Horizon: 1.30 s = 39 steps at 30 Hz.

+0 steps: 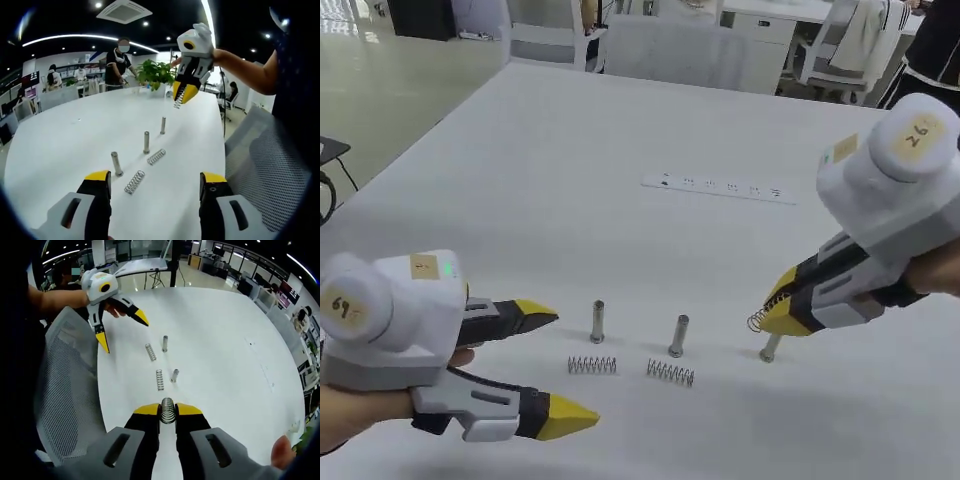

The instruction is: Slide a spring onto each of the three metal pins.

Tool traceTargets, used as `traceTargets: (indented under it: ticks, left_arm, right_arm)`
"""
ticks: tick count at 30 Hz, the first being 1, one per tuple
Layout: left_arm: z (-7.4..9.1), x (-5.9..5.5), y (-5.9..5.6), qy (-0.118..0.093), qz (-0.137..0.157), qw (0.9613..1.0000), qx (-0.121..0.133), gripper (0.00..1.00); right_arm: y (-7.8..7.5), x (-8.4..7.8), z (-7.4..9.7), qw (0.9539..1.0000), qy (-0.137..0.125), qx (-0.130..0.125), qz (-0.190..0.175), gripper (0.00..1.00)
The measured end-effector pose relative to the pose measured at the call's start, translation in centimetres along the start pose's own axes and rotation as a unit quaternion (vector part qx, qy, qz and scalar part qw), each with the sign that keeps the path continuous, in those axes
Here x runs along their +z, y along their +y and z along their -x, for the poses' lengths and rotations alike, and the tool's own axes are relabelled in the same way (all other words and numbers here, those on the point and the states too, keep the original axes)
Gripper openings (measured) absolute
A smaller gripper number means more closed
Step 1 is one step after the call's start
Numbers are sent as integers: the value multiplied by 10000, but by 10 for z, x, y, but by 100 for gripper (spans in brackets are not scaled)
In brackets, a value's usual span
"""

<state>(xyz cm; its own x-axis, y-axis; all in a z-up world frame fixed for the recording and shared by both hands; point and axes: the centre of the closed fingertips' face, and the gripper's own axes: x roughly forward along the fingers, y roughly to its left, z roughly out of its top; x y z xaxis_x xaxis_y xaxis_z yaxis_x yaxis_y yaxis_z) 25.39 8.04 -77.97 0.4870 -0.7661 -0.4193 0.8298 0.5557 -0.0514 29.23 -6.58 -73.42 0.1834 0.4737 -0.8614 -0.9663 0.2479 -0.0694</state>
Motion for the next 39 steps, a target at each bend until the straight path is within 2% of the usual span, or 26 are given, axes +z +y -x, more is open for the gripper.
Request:
traceTargets:
  ticks: [5, 10, 19, 23, 39]
  left_arm:
    - [-2, -2, -1, 21, 32, 10000, 12, 69]
    - [-4, -3, -2, 44, 39, 10000, -7, 70]
    - [-4, -5, -2, 81, 29, 10000, -7, 71]
    - [-5, -5, -3, 92, 6, 10000, -11, 71]
    - [-4, -4, 0, 49, 24, 10000, 25, 72]
  right_arm:
    - [-14, -10, 4, 9998, 157, -103, -33, 9]
    - [-25, -21, 4, 9990, 438, -123, 10, 9]
    - [-43, -35, -5, 9965, 826, -128, 75, 9]
    - [-47, -42, -12, 9944, 1038, -122, 149, 9]
    - [-54, -49, -31, 9910, 1326, 6, 200, 9]
